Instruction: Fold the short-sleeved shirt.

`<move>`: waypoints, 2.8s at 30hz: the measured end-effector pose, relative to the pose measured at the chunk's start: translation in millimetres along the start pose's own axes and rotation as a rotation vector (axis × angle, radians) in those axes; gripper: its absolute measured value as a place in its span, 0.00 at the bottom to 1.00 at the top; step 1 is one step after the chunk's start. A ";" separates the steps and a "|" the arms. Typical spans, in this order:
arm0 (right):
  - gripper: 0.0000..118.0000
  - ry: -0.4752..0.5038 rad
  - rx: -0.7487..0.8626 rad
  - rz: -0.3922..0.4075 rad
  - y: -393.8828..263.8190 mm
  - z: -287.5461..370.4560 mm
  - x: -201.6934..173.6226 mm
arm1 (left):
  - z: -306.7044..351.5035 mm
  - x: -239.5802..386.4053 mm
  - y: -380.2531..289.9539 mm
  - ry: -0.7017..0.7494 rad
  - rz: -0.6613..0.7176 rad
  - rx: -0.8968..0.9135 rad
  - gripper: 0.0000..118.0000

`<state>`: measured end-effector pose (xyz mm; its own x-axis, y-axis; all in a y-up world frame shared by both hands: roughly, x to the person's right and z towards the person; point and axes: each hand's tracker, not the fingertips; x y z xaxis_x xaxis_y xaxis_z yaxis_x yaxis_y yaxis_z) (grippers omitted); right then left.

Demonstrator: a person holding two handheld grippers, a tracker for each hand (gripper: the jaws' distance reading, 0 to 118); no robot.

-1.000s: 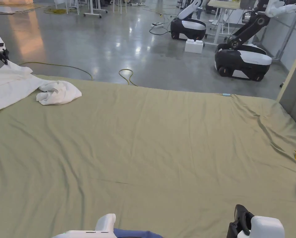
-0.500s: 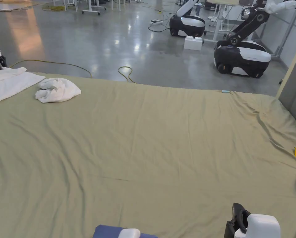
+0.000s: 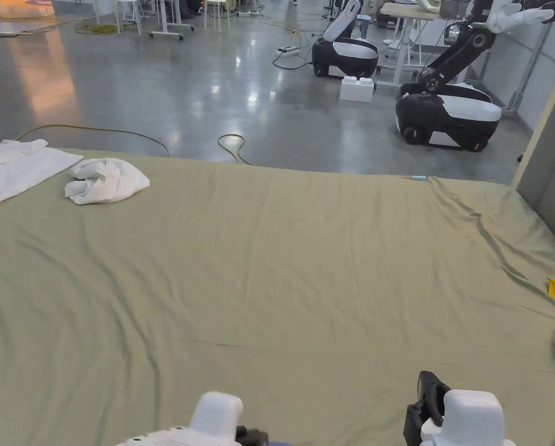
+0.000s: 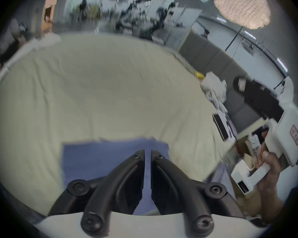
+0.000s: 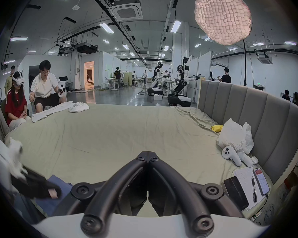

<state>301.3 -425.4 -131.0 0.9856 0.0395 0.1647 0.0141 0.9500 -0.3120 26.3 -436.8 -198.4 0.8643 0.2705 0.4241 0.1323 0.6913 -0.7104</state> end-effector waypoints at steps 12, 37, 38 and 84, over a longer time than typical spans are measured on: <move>0.00 -0.015 0.118 -0.020 35.1 -8.9 -17.7 | 79.4 -49.4 41.7 0.509 -0.094 0.594 0.08; 0.00 0.239 -0.383 0.043 -104.0 -3.1 -112.3 | 91.3 -111.6 -40.0 0.484 0.044 0.406 0.08; 0.00 0.224 -0.413 0.054 -113.8 -6.4 -113.2 | 90.0 -112.8 -43.7 0.475 0.050 0.389 0.08; 0.00 0.203 -0.263 0.021 -76.2 -6.5 -90.0 | -1.8 -218.7 -47.1 -0.613 0.558 -0.205 0.18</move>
<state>212.6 -503.4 -128.1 0.9992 -0.0290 -0.0260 0.0100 0.8362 -0.5483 -168.0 -529.7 -258.8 0.4216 0.8909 0.1689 -0.0985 0.2302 -0.9681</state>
